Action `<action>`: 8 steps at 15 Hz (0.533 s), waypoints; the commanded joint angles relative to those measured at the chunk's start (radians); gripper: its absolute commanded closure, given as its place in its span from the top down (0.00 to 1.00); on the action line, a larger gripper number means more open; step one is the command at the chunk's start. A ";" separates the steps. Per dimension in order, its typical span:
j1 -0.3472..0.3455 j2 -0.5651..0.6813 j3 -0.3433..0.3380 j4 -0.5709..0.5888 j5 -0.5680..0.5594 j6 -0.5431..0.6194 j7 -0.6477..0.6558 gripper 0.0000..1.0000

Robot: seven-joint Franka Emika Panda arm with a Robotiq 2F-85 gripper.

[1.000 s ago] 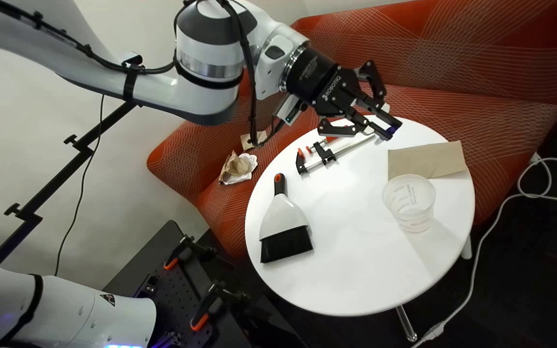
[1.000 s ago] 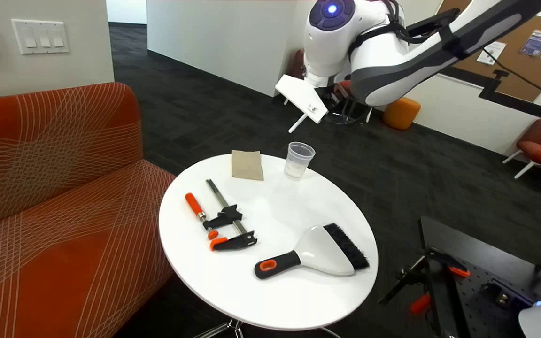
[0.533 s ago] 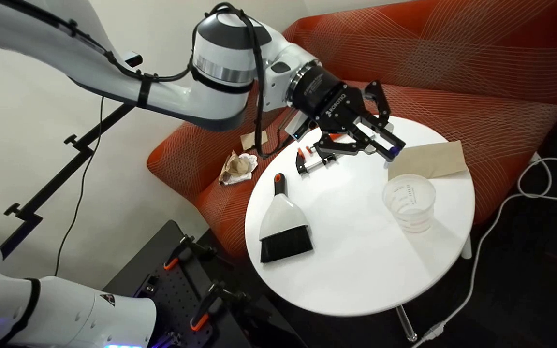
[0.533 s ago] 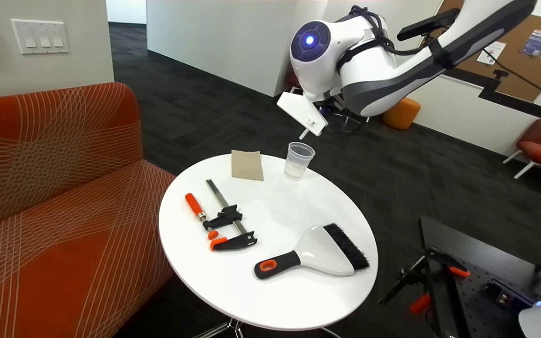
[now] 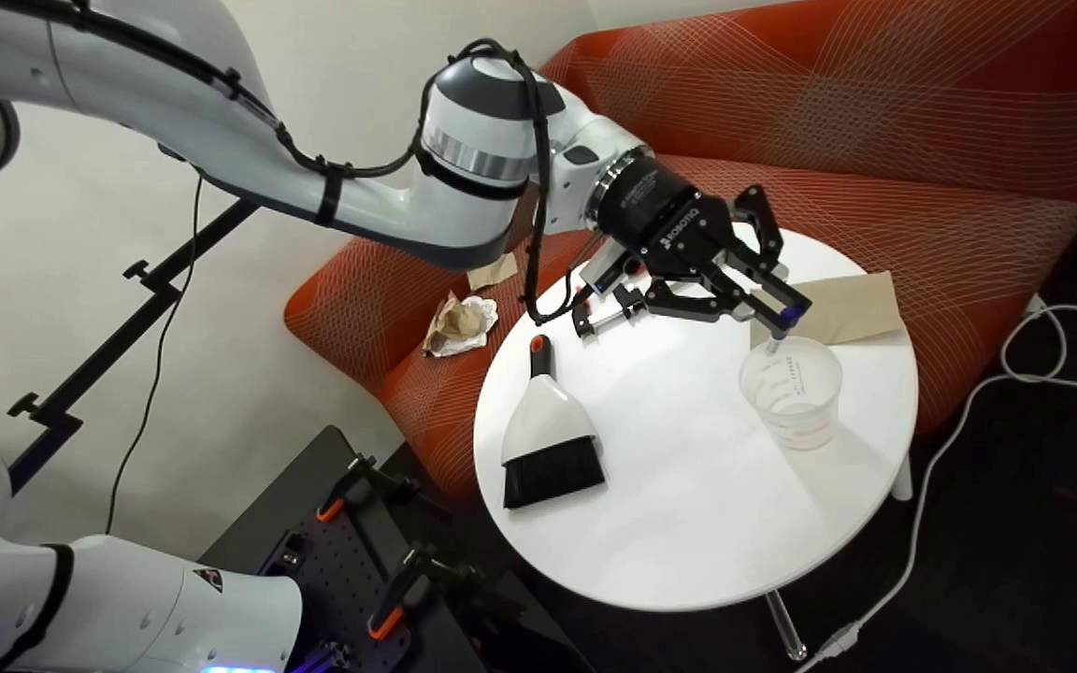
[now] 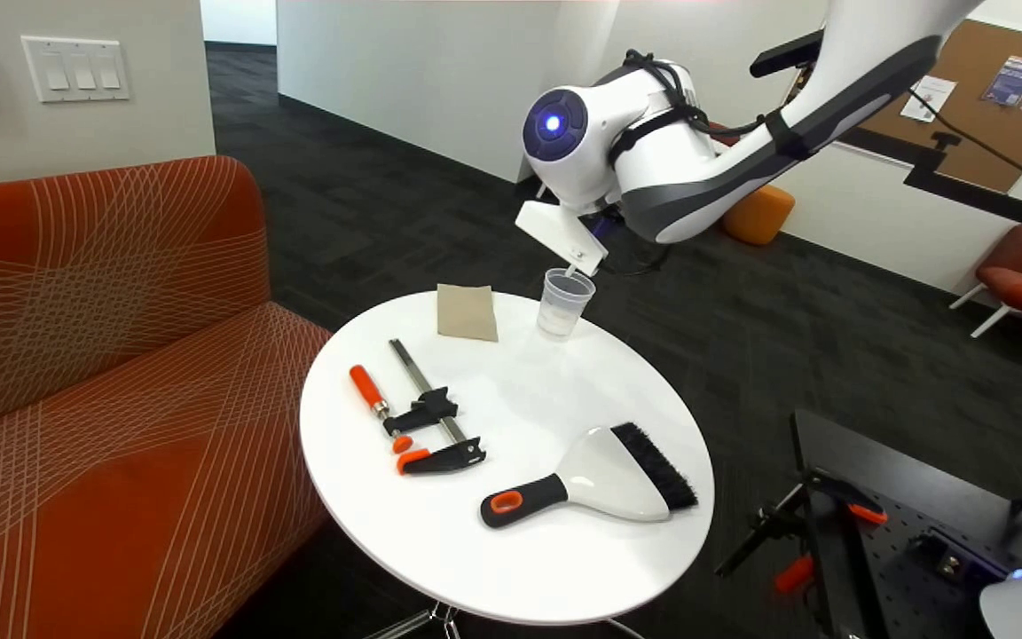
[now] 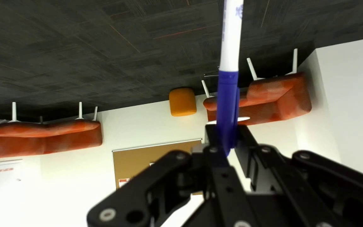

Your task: Pick up the pen from the table and put it in the plastic cup. Pick up the pen from the plastic cup and put it back on the table. Pick up the plastic cup and move it to the left.

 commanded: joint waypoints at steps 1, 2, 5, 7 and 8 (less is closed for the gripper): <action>-0.029 0.067 0.039 0.072 -0.031 -0.051 0.027 0.05; -0.033 0.082 0.044 0.084 -0.031 -0.053 0.024 0.05; -0.039 0.126 0.053 0.111 -0.029 -0.056 0.019 0.05; -0.042 0.155 0.055 0.129 -0.023 -0.055 0.016 0.05; -0.043 0.169 0.055 0.138 -0.021 -0.055 0.013 0.05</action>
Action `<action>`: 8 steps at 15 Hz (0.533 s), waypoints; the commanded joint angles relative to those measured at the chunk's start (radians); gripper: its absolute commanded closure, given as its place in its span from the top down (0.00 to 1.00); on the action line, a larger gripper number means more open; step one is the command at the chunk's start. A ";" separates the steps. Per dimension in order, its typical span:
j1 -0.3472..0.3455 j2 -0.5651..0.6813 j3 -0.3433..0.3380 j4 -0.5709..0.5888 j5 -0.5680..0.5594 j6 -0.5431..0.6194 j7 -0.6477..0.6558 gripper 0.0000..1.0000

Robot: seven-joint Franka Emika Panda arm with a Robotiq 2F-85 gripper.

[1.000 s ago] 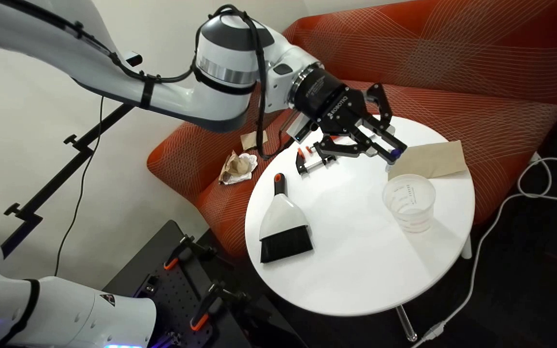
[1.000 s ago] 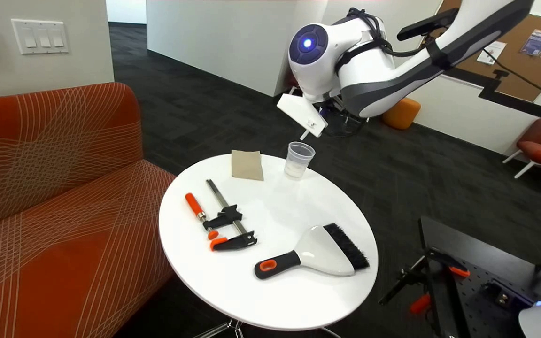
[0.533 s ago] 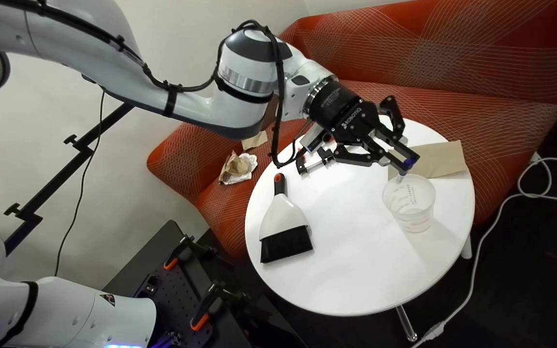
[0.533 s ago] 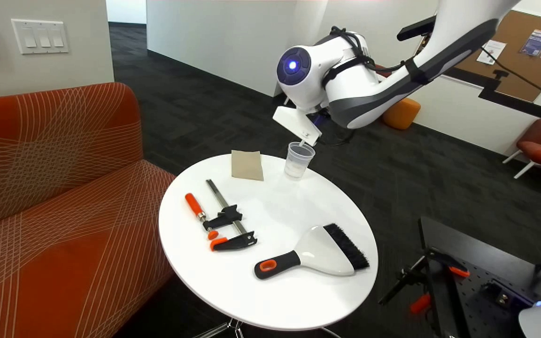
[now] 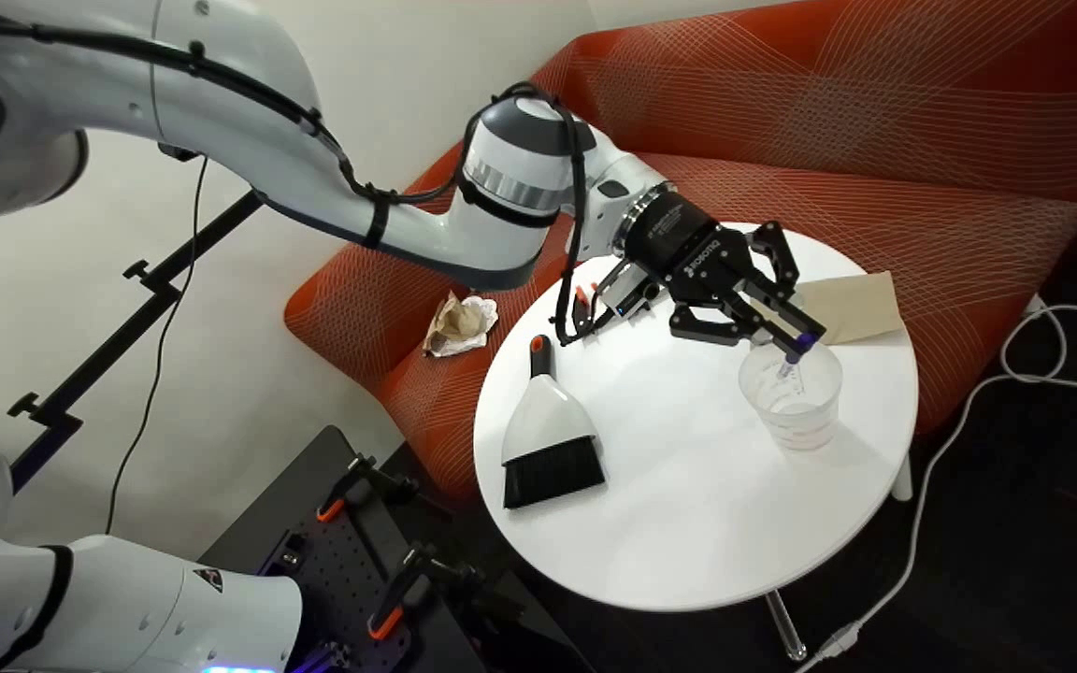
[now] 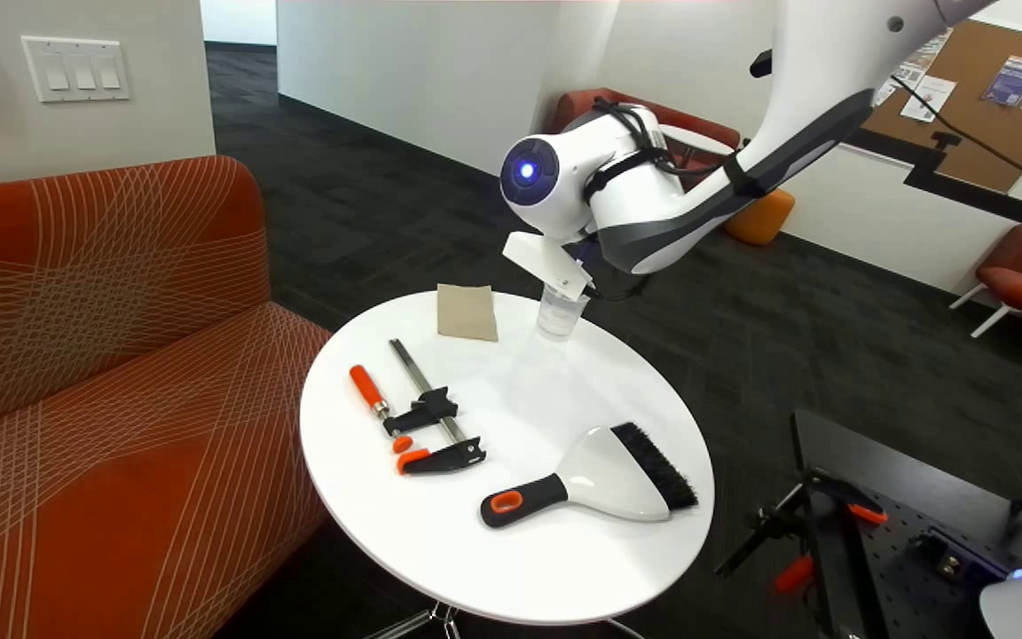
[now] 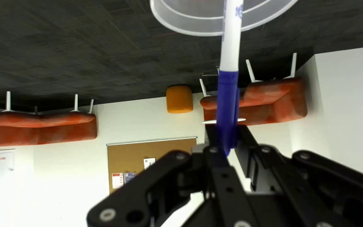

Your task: Pick up the pen from the table and put it in the plastic cup. Pick up the pen from the plastic cup and put it back on the table. Pick up the plastic cup and move it to the left.

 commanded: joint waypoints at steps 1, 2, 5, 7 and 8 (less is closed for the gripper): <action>-0.021 0.056 0.026 0.059 -0.005 -0.044 0.011 0.05; -0.022 0.064 0.026 0.064 -0.003 -0.042 0.010 0.43; -0.027 0.076 0.026 0.072 0.002 -0.036 0.011 0.58; -0.033 0.075 0.029 0.074 0.006 -0.031 0.008 0.73; -0.039 0.069 0.033 0.070 0.011 -0.022 0.001 0.79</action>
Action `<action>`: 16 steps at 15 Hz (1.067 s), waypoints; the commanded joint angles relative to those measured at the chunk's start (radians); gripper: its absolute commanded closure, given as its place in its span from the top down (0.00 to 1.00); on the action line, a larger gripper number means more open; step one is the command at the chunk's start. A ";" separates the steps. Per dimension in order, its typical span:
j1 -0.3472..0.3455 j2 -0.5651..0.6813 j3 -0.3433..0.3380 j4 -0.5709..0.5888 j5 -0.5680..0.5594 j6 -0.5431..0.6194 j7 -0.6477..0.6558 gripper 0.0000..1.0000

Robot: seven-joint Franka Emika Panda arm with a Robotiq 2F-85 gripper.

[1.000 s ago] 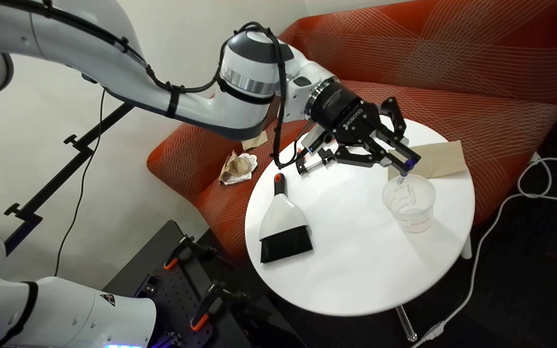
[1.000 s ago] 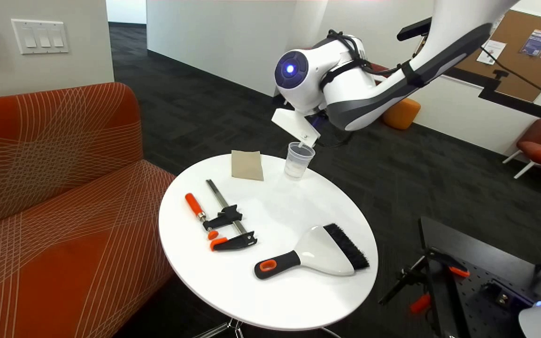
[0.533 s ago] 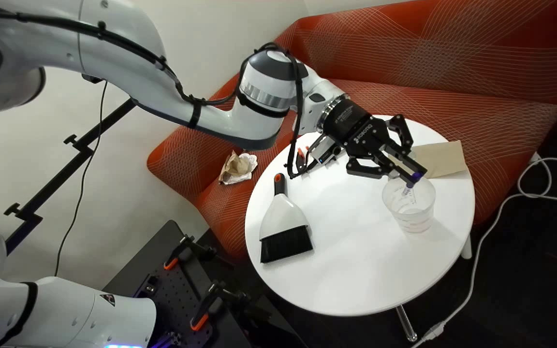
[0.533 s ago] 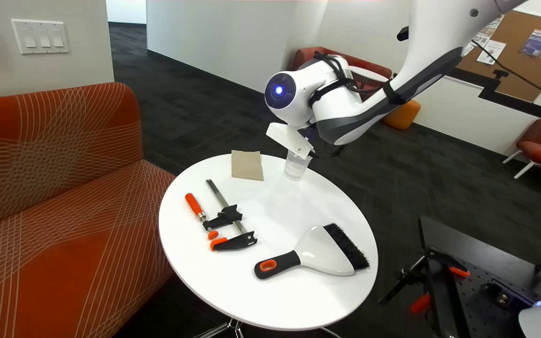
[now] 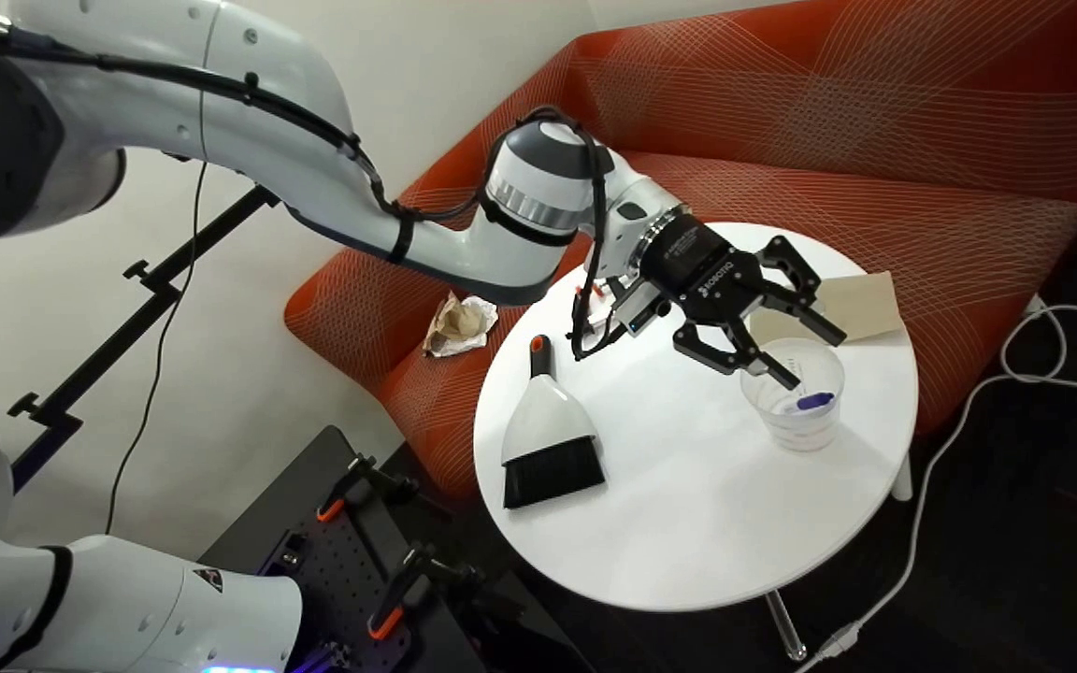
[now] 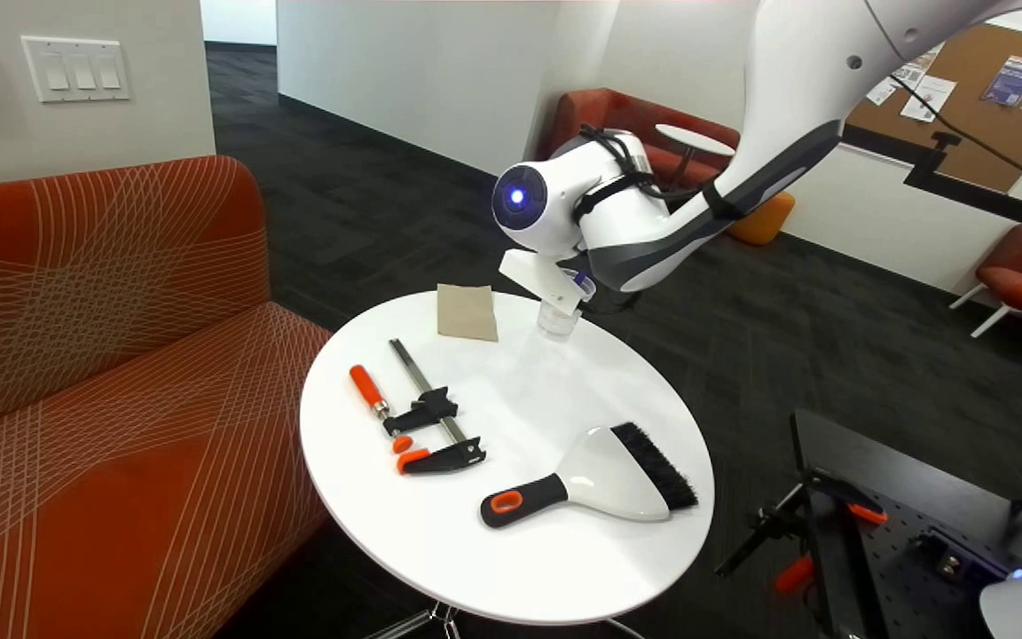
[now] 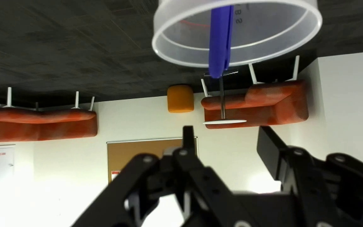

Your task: Pick up the pen from the table and put it in the plastic cup. Pick up the pen from the plastic cup and put it back on the table. Pick up the plastic cup and move it to the left.

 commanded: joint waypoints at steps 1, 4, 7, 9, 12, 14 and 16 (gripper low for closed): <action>-0.032 -0.013 0.034 0.013 0.015 -0.009 -0.005 0.88; -0.051 -0.043 0.050 -0.011 0.034 0.019 -0.021 1.00; -0.081 -0.072 0.071 -0.031 0.079 0.061 -0.057 1.00; -0.098 -0.089 0.079 -0.040 0.118 0.087 -0.088 1.00; -0.123 -0.106 0.088 -0.048 0.193 0.141 -0.159 1.00; -0.132 -0.116 0.084 -0.058 0.249 0.184 -0.203 1.00; -0.132 -0.123 0.072 -0.066 0.298 0.219 -0.235 1.00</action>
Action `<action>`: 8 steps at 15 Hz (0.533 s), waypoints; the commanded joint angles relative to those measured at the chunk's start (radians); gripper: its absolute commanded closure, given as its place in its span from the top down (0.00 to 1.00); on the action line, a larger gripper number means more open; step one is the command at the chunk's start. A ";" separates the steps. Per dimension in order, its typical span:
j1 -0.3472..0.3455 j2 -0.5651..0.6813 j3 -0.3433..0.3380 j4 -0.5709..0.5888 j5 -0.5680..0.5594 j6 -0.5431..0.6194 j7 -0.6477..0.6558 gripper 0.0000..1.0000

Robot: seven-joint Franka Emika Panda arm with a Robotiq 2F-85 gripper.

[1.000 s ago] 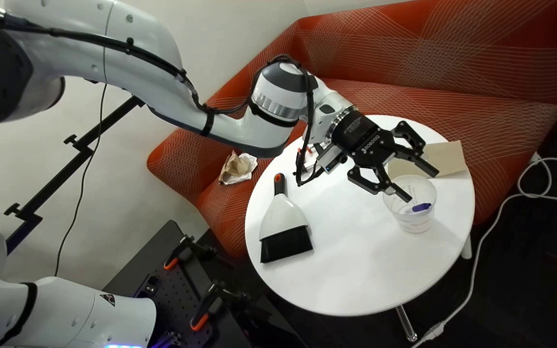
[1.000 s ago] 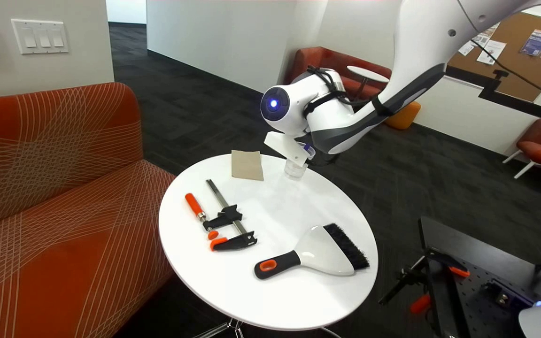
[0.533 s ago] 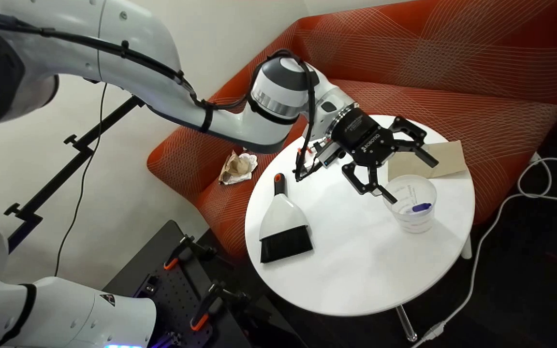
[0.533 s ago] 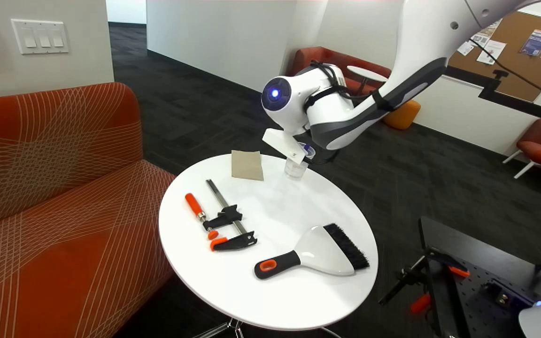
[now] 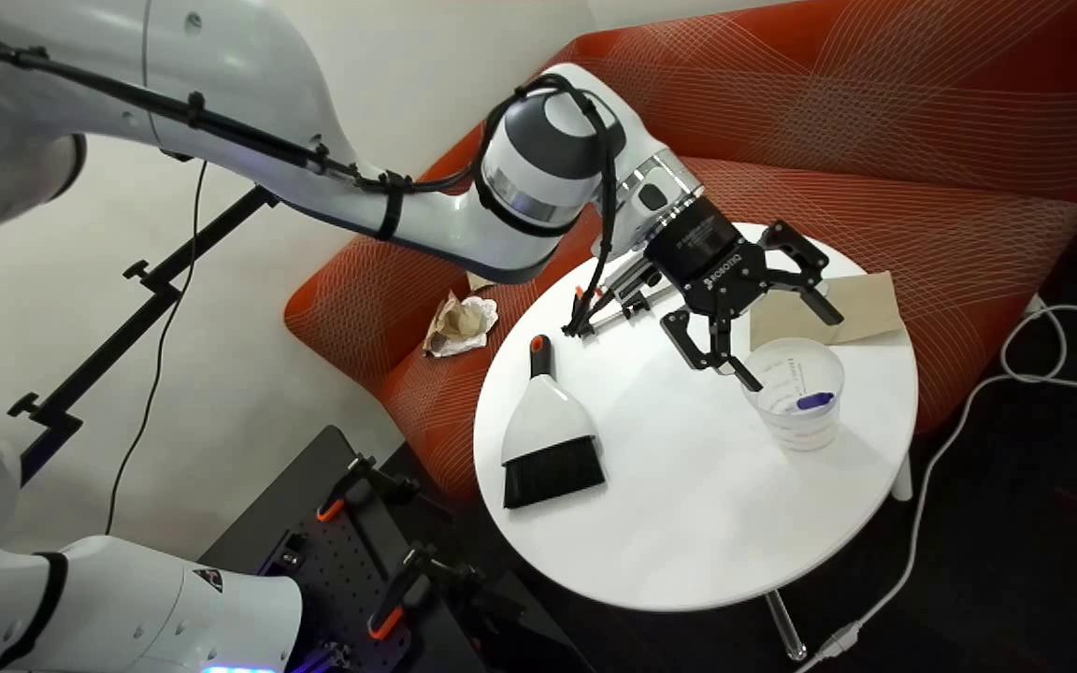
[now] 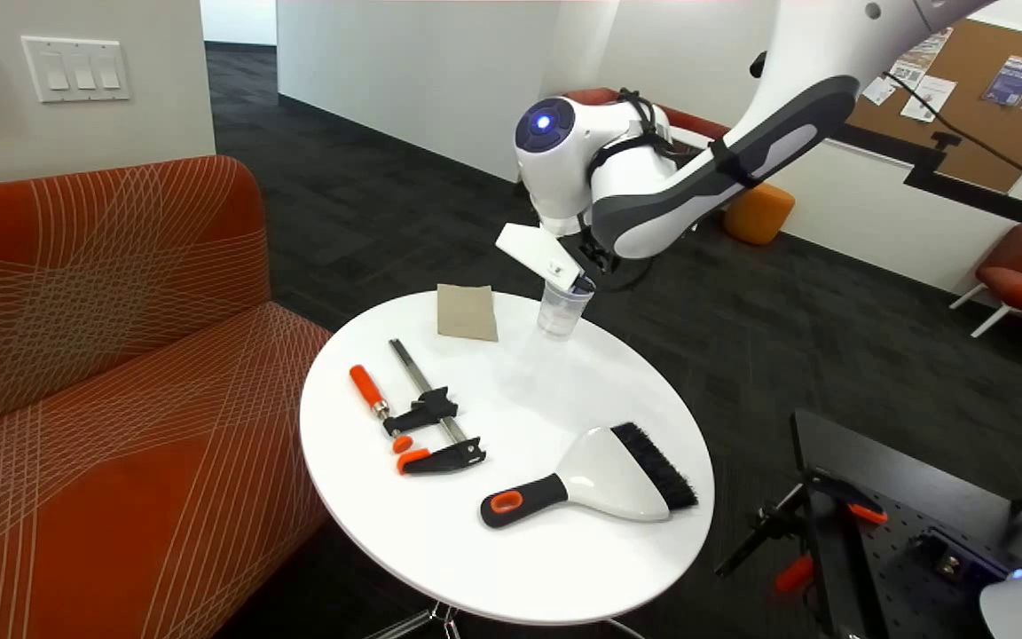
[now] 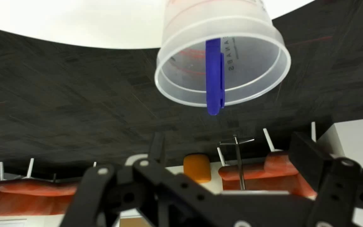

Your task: Pick up the pen from the table and put it in the plastic cup. Pick up the pen from the plastic cup and put it back on the table. Pick up the plastic cup and move it to the left.

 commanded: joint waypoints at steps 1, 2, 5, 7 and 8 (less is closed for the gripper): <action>-0.017 -0.058 -0.001 -0.062 0.080 0.074 -0.065 1.00; -0.015 -0.063 -0.007 -0.069 0.100 0.088 -0.075 1.00; -0.004 -0.077 -0.027 -0.091 0.142 0.124 -0.100 0.66; 0.002 -0.086 -0.037 -0.105 0.162 0.141 -0.113 0.51; 0.004 -0.089 -0.041 -0.108 0.172 0.146 -0.120 0.42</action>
